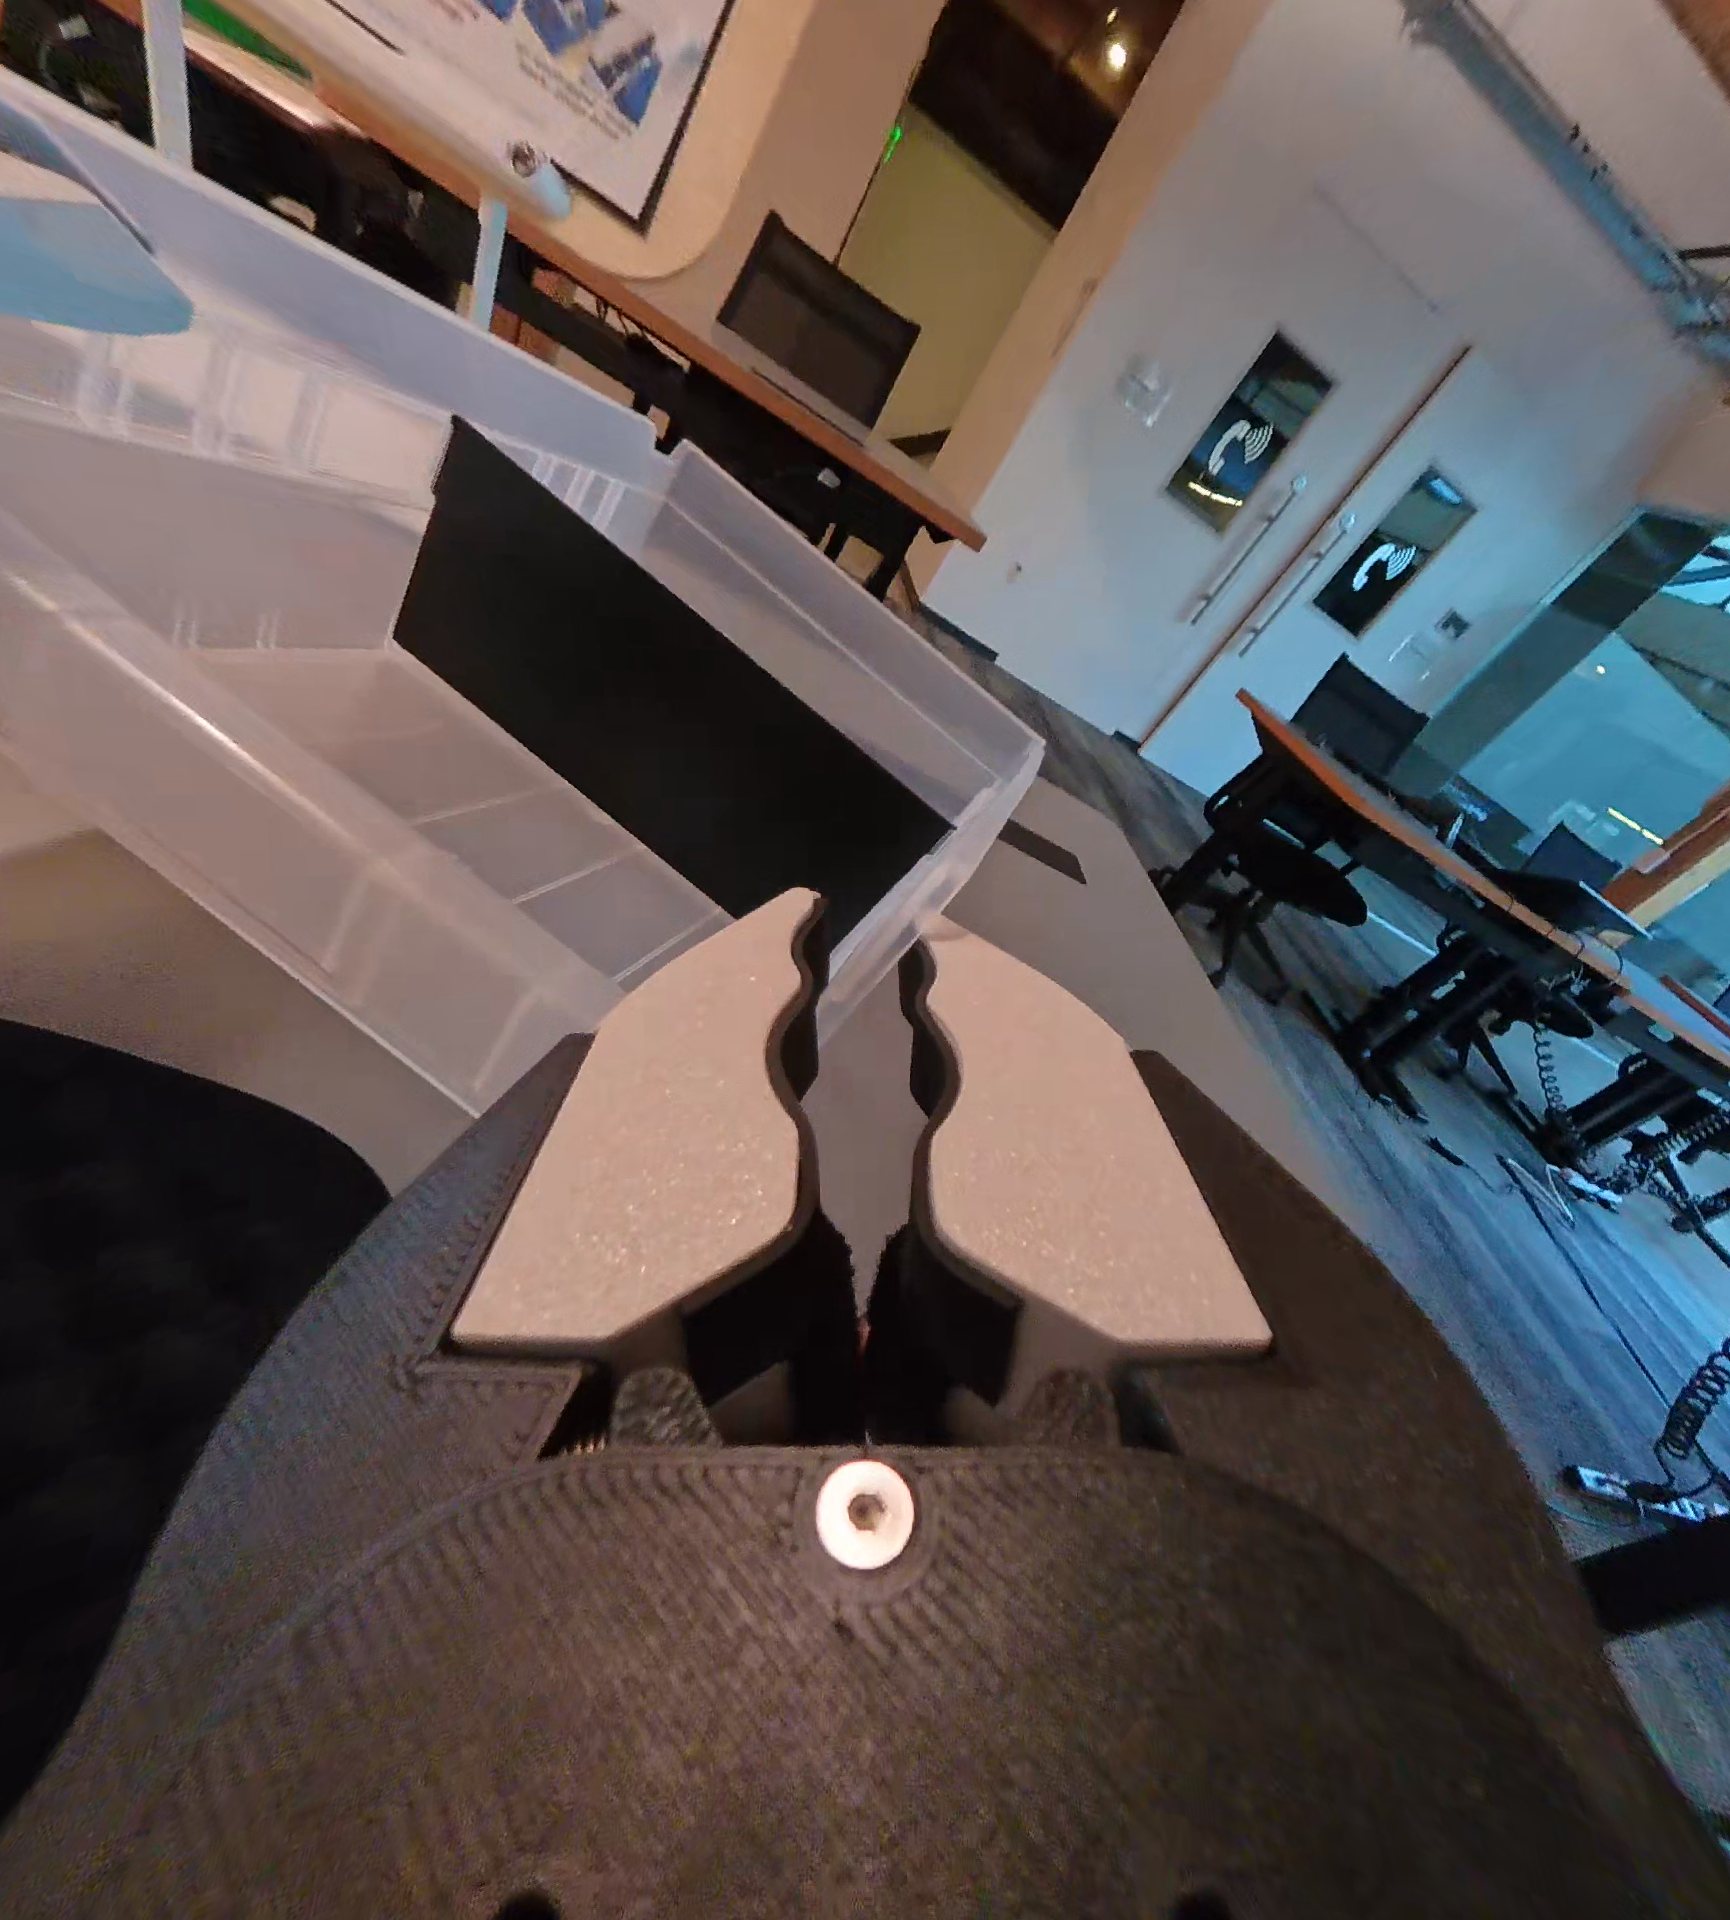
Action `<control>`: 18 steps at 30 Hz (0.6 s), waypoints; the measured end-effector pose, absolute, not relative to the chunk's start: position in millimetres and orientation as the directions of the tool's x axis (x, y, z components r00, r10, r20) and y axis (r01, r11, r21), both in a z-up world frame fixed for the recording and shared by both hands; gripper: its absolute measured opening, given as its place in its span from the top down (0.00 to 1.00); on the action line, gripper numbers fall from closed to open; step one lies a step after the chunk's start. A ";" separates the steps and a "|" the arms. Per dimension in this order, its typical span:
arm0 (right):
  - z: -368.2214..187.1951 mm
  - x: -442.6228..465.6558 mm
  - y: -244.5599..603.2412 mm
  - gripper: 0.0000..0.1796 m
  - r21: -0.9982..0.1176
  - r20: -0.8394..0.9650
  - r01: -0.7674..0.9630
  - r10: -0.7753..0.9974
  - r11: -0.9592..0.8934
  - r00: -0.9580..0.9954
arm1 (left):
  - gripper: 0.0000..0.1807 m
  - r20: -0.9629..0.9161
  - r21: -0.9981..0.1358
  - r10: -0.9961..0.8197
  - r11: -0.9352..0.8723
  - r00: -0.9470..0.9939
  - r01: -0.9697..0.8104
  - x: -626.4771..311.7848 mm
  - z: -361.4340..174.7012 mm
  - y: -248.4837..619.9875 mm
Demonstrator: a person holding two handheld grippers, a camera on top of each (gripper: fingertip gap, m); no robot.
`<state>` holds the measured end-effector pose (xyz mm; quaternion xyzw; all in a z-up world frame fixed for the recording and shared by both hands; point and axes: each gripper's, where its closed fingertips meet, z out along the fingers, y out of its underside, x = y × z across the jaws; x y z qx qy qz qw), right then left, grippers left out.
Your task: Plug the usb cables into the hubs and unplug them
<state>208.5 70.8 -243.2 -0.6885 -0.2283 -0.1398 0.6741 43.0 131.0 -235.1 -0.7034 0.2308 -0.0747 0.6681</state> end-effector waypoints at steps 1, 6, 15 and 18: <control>-244.9 210.3 71.7 0.93 -0.866 0.496 0.499 0.127 0.007 0.859 | 0.92 -0.203 -0.974 -0.436 0.001 0.877 -0.225 44.9 -237.7 131.1; -262.7 218.6 77.9 0.93 -0.878 0.456 0.471 0.146 -0.090 0.878 | 0.82 -0.245 -0.943 -0.538 -0.060 0.807 -0.326 55.9 -265.5 129.1; -235.5 191.5 64.3 0.73 -0.740 0.671 0.655 0.224 0.153 0.707 | 0.68 -0.324 -0.852 -0.649 -0.117 0.689 -0.511 13.5 -255.8 70.6; -264.8 150.4 52.5 0.73 -0.567 0.770 0.804 0.462 0.179 0.441 | 0.68 -0.479 -0.730 -0.574 -0.159 0.664 -0.664 -39.3 -275.6 55.4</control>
